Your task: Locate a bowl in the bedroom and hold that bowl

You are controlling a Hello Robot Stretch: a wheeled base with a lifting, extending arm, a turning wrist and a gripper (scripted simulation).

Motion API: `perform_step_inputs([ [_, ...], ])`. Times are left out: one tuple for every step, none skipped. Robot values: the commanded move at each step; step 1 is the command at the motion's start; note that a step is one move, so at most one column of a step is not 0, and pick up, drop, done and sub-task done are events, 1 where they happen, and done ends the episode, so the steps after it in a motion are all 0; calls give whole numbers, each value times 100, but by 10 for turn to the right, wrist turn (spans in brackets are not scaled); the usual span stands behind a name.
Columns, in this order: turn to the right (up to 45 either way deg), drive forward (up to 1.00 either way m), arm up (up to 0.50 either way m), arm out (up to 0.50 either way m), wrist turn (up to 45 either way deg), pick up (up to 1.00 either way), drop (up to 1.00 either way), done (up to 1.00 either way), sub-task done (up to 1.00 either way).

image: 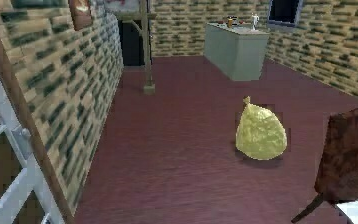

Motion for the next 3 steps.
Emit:
perform_step_inputs([
  [0,100,0,0,0,0,0,0,0],
  [0,100,0,0,0,0,0,0,0],
  [30,0,0,0,0,0,0,0,0],
])
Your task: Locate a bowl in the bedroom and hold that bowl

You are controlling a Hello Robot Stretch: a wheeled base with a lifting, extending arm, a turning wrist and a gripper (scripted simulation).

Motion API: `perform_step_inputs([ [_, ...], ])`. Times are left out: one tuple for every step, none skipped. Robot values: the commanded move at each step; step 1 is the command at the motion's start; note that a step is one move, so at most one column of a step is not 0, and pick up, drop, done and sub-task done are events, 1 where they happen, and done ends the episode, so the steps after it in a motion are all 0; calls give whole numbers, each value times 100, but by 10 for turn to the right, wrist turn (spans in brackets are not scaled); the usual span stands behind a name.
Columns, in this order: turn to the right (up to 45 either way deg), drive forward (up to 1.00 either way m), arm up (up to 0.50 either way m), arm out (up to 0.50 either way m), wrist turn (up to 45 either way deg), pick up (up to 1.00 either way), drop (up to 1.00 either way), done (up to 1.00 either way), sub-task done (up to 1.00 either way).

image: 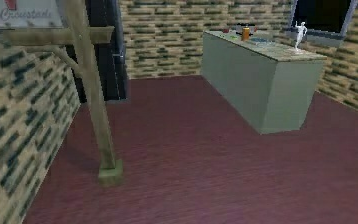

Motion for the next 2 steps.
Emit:
perform_step_inputs([
  [0,5,0,0,0,0,0,0,0],
  [210,0,0,0,0,0,0,0,0],
])
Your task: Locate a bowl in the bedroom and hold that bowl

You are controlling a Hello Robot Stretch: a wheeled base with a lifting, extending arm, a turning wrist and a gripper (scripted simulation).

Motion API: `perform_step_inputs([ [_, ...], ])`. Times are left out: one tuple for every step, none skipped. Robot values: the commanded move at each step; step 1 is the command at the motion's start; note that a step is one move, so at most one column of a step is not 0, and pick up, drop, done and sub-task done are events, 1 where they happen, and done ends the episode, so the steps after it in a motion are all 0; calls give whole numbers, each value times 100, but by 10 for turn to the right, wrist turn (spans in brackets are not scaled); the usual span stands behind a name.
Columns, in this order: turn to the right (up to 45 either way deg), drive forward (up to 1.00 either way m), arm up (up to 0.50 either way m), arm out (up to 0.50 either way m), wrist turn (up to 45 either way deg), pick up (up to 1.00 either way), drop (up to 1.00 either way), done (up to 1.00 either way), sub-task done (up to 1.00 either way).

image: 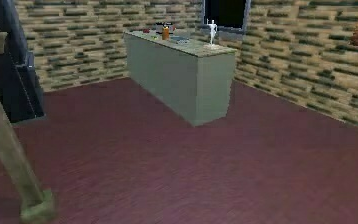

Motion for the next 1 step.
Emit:
perform_step_inputs([
  [0,85,0,0,0,0,0,0,0],
])
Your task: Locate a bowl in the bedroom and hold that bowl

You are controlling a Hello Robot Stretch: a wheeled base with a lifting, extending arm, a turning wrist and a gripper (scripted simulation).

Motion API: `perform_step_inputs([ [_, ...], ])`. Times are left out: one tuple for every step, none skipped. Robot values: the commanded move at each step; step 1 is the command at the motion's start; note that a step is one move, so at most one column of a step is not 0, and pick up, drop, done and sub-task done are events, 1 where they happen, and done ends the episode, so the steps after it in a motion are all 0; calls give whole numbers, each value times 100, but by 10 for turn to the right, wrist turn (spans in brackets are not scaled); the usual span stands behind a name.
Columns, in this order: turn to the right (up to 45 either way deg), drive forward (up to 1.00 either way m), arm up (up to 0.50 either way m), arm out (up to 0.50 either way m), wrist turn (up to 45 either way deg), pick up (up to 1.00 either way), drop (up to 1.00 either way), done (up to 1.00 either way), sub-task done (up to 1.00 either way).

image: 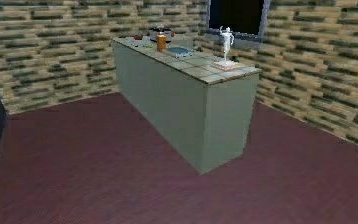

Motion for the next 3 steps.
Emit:
perform_step_inputs([
  [390,0,0,0,0,0,0,0,0],
  [0,5,0,0,0,0,0,0,0],
  [300,0,0,0,0,0,0,0,0],
])
